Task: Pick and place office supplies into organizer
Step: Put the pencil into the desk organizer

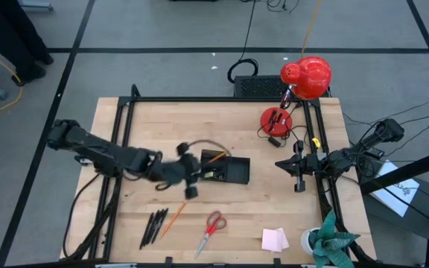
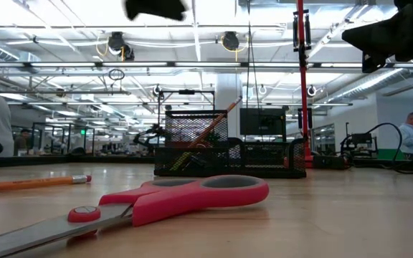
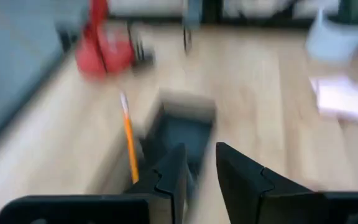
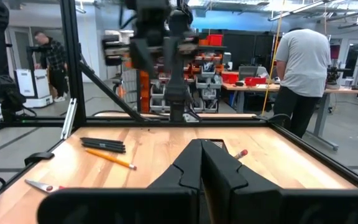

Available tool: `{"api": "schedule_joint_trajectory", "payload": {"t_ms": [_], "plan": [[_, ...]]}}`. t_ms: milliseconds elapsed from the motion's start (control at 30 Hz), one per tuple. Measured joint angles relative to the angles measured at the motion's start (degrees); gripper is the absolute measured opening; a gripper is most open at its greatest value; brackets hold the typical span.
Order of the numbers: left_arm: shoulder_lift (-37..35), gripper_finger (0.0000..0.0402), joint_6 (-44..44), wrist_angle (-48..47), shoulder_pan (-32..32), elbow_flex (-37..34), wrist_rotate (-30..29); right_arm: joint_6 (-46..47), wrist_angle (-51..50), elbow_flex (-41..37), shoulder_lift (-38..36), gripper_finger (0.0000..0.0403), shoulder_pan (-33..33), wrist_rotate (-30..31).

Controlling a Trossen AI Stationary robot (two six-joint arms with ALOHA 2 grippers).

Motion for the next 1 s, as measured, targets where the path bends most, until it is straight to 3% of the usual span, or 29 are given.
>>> {"api": "schedule_joint_trajectory", "payload": {"t_ms": [167,367,467,700,1000], "plan": [[2.7,0.0077,-22.0,-15.8,-6.9,2.7,0.5,0.1,0.0,0.0,0.0,0.0004,0.0,0.0],[8.3,0.0082,-44.7,-22.5,-10.1,0.7,1.2,1.7,-0.1,0.0,0.7,0.0004,0.0,0.0],[12.8,0.0094,-53.3,-24.9,-9.9,0.7,4.4,1.7,0.0,0.0,0.7,0.0004,0.0,0.0],[22.8,0.0146,-55.5,-24.1,-8.5,0.6,17.6,1.7,-0.1,0.0,0.7,0.0004,0.0,0.0],[24.2,0.0211,-55.0,-23.4,-7.8,0.6,22.7,0.1,0.0,0.0,0.7,0.0004,0.0,0.0]]}}
